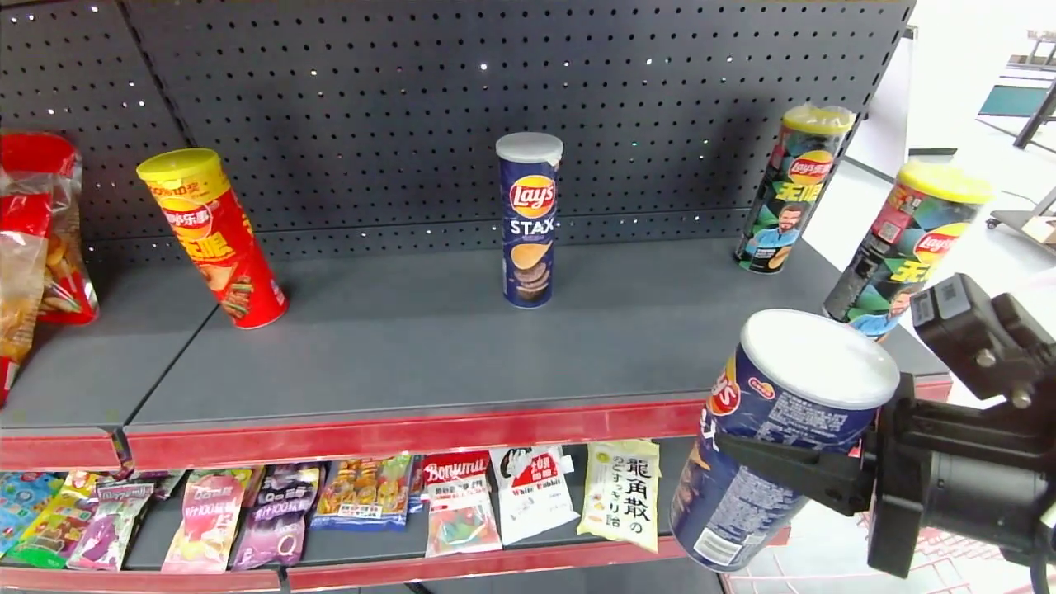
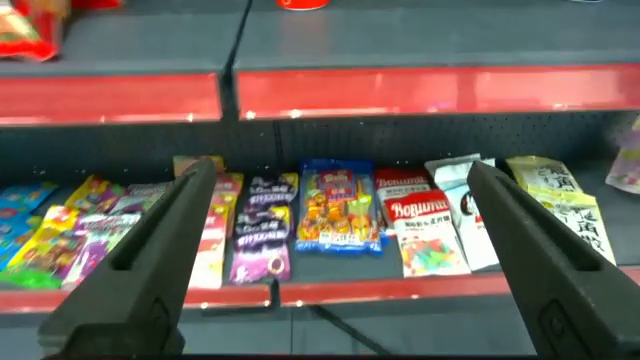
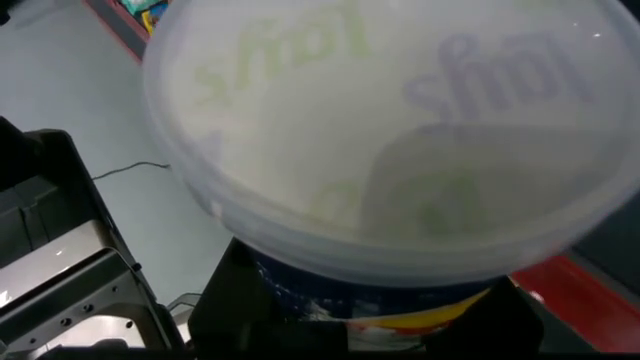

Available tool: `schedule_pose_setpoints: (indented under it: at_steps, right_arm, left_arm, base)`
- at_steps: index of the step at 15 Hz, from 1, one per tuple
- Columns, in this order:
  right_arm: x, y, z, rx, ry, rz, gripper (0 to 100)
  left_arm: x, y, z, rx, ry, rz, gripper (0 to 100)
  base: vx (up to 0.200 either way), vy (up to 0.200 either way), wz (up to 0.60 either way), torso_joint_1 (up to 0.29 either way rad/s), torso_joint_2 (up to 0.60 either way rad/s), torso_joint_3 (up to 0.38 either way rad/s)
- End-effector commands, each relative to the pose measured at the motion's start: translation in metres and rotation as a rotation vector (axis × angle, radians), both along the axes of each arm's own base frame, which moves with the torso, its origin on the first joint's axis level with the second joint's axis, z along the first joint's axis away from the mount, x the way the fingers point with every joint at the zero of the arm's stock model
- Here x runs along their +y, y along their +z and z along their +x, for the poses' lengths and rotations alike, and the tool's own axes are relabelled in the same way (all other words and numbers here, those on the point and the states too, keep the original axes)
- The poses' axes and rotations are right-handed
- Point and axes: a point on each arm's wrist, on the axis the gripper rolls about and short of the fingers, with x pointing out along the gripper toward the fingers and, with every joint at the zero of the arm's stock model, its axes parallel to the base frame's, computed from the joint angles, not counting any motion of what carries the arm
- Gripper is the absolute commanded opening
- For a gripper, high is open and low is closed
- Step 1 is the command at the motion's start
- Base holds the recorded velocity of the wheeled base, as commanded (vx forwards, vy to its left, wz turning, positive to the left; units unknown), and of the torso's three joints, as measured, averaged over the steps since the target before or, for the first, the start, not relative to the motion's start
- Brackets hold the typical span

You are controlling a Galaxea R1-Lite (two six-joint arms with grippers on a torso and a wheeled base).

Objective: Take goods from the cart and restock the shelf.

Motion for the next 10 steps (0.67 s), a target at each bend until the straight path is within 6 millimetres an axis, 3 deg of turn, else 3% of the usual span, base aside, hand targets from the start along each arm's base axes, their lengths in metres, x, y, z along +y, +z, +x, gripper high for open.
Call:
schedule_pose_setpoints:
  at_steps: [1, 2, 10]
  right_arm:
    - [0.0007, -0.0002, 0.0006, 0.0, 0.002, -0.002, 0]
    - [0.0007, -0.0002, 0.0006, 0.001, 0.001, -0.001, 0]
    - [0.0011, -0.0003, -0.0033, -0.005, 0.016, -0.001, 0]
  left_arm:
    - [0.0, -0.0002, 0.0001, 0.002, 0.001, 0.0, 100]
    - [0.0, 0.0002, 0.0, 0.0, 0.001, 0.0, 100]
    - [0.0, 0.0001, 0.0, 0.002, -0.001, 0.001, 100]
  base:
    - [0.2, 0.0, 0.0, -0.002, 0.0, -0.002]
    - [0.2, 0.0, 0.0, 0.002, 0.0, 0.007]
    - [0.0, 0.0, 0.0, 0.0, 0.0, 0.0]
